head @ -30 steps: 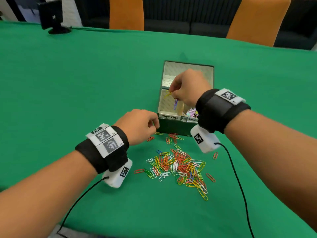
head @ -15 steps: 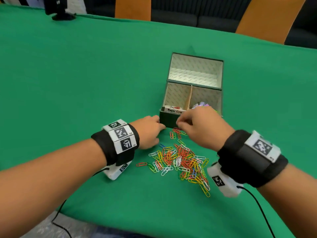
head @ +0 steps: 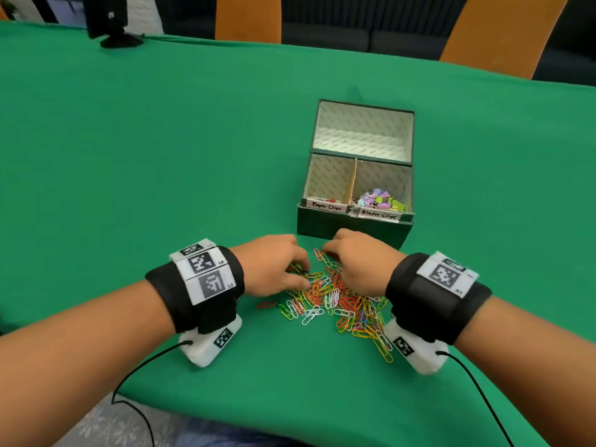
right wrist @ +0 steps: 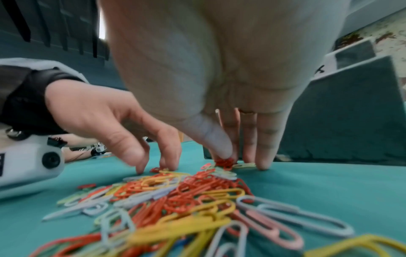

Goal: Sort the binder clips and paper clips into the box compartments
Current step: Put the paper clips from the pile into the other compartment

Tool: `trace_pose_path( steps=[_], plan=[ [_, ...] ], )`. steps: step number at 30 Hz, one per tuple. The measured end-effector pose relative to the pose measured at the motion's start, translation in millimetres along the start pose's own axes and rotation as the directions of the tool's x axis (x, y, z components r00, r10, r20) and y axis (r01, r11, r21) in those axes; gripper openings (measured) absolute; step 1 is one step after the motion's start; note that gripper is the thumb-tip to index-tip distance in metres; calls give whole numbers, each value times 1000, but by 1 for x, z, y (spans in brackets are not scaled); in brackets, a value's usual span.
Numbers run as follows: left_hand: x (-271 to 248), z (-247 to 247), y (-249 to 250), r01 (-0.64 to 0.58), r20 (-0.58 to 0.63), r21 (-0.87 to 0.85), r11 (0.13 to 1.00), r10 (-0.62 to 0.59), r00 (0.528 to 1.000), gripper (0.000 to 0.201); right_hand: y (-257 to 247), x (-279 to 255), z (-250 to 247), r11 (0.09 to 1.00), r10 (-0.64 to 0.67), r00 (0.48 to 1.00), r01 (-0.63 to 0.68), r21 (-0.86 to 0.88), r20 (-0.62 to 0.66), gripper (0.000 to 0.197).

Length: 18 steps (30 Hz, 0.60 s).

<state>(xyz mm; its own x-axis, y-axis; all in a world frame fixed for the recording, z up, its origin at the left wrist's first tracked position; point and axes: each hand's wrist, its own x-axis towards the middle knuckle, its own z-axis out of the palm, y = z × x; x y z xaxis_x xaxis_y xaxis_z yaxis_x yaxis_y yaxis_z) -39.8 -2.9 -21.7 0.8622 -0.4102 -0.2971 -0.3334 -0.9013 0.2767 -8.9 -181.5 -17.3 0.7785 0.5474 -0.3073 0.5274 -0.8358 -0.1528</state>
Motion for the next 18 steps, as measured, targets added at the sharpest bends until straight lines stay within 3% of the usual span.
trace_pose_path(
  steps=[4, 7, 9, 14, 18],
  plan=[
    [-8, 0, 6, -25, 76, 6, 1000, 24, 997, 63, 12, -15, -1, 992, -34, 999, 31, 121, 19, 45],
    [-4, 1, 10, -40, 86, -23, 999, 42, 995, 49, 22, -19, 4, 990, -36, 996, 46, 135, -77, 32],
    [0, 1, 13, -42, 78, -54, 998, 46, 996, 37, 25, -16, 6, 992, -23, 993, 37, 124, -114, 37],
    [1, -1, 17, -58, 42, -33, 998, 59, 997, 26, 12, 5, 8, 997, -73, 997, 74, 17, -15, 56],
    [-7, -4, 11, -7, 7, -70, 998, 7, 1000, 23, 10, 6, 6, 996, -83, 996, 83, -16, 26, 36]
  ],
)
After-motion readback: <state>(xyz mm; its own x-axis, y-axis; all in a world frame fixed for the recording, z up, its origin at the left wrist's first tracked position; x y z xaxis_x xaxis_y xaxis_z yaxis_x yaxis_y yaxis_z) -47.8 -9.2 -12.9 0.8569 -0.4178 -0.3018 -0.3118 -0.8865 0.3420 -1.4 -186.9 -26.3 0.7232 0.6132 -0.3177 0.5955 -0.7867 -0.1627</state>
